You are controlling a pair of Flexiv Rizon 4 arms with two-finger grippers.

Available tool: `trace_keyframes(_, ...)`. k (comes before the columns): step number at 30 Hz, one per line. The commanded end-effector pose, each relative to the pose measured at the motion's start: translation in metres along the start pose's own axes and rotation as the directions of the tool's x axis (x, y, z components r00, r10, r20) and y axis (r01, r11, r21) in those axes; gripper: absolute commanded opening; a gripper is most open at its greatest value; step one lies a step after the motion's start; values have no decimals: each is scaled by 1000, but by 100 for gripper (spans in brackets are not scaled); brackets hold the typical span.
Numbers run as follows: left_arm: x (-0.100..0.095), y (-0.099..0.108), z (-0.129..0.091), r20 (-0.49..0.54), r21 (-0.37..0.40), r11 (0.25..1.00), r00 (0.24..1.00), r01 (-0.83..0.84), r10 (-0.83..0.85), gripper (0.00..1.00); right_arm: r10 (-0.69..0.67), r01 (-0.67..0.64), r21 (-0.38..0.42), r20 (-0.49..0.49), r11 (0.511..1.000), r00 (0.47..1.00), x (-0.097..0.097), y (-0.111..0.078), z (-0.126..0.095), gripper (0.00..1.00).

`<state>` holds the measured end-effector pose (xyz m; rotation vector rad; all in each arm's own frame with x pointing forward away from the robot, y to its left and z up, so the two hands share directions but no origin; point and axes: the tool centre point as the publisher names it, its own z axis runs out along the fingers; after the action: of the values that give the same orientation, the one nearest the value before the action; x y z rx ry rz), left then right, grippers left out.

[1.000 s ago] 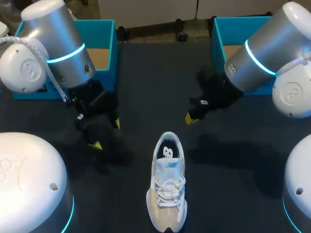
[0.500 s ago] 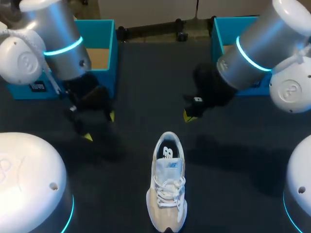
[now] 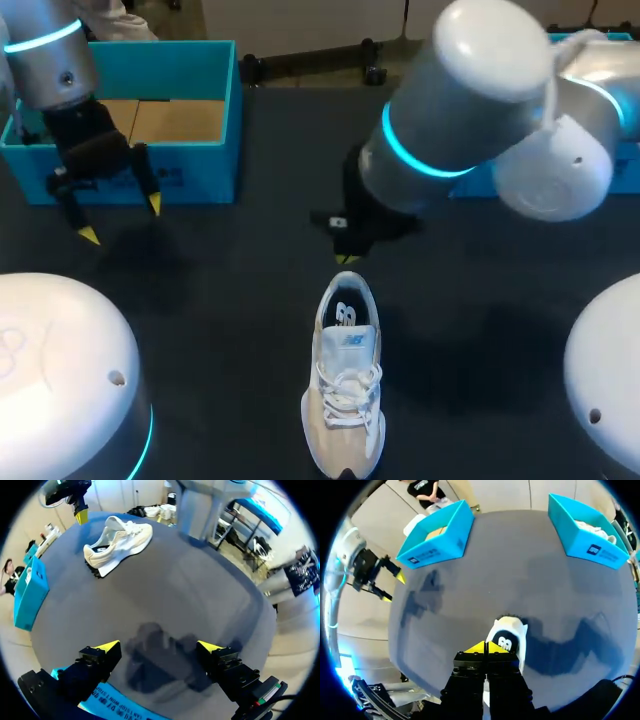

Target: Take the shoe out of the shoebox, open the shoe tongue, remove and reinsert the insole, then place the shoe into the shoebox

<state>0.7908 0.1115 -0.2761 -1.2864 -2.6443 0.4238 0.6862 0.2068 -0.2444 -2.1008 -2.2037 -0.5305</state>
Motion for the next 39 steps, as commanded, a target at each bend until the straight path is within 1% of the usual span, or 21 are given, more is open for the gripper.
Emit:
trace_keyframes(1,5,8,-13,-10,-9,999,999,-31,31,100,12,-11,-3,175,1000,984,18,-7,9,0)
trace_keyframes(5,5,15,-17,-13,-2,999,999,-41,41,100,27,-30,7,202,1000,979,19,-12,12,0)
trace_keyframes(6,5,17,-18,-21,13,998,998,-58,58,100,36,-40,12,223,999,974,19,-14,13,0)
trace_keyframes(11,8,21,-24,-25,7,997,996,-81,82,100,33,-36,9,259,999,965,20,-22,17,0)
trace_keyframes(18,8,22,-26,-27,3,996,996,-86,86,100,49,-53,5,311,999,949,10,-33,23,0)
trace_keyframes(22,8,22,-26,-27,3,996,996,-86,86,100,75,-88,20,359,996,930,6,-32,33,0)
trace_keyframes(25,8,22,-26,-27,3,996,996,-86,86,100,123,-132,-4,395,991,911,3,-31,41,0)
trace_keyframes(26,8,22,-26,-27,3,996,996,-86,86,100,145,-150,-17,389,989,910,1,-32,43,0)
trace_keyframes(35,8,22,-26,-27,3,996,996,-86,86,100,145,-150,-17,389,989,910,1,-32,43,0)
trace_keyframes(37,1,20,-24,-20,-3,996,996,-86,86,100,135,-138,-19,395,990,909,0,-29,44,0)
trace_keyframes(39,-2,20,-23,-15,-7,996,995,-94,94,100,135,-137,-24,402,990,906,-3,-28,48,0)
